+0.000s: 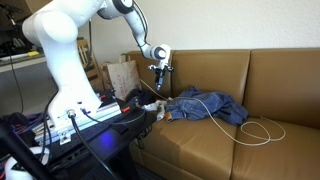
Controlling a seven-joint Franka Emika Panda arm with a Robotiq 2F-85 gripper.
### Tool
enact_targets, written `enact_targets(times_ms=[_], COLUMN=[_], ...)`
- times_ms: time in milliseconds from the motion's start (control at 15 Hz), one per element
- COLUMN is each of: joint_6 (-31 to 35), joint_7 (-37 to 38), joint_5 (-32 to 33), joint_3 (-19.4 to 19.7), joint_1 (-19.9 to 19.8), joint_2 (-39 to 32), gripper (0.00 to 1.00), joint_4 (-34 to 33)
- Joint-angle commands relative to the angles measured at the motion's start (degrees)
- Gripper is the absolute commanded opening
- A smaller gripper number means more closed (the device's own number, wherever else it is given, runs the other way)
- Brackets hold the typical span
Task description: Place the white socks on the backrest of the sofa
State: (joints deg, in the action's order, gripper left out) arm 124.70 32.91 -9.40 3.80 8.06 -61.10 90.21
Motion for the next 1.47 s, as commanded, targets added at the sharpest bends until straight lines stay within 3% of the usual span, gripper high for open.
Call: enact_targets(times_ms=[0,333,600,867,1000,1133,1200,1400], joint_6=[-0.6,-1.3,3.6,7.0,-0.4,-5.1,-1.0,-1.6], joint_7=[0.1,1.1,-0.1,2.9,2.8,-2.6,1.6,1.3], joint_5=[-0.1,-0.3,-0.6,0.8,0.0,-0.8,0.0,0.0], joint_3=[0.0,0.1,-0.2,1.1,-0.2,-2.0,-0.3,-0.3], joint_1=[0.3,0.6,0.4,3.5,1.9,-1.9,2.0,1.5], joint_2=[-1.8,-3.6,-1.5,-1.6,-4.8,-6.1,-4.0,-4.4], gripper=[1.00,1.00,1.00,1.00,1.00,1.00,1.00,1.00], joint_4=[-2.0,-4.3,-0.3,0.9,-5.3,-8.3,-4.2,-4.9])
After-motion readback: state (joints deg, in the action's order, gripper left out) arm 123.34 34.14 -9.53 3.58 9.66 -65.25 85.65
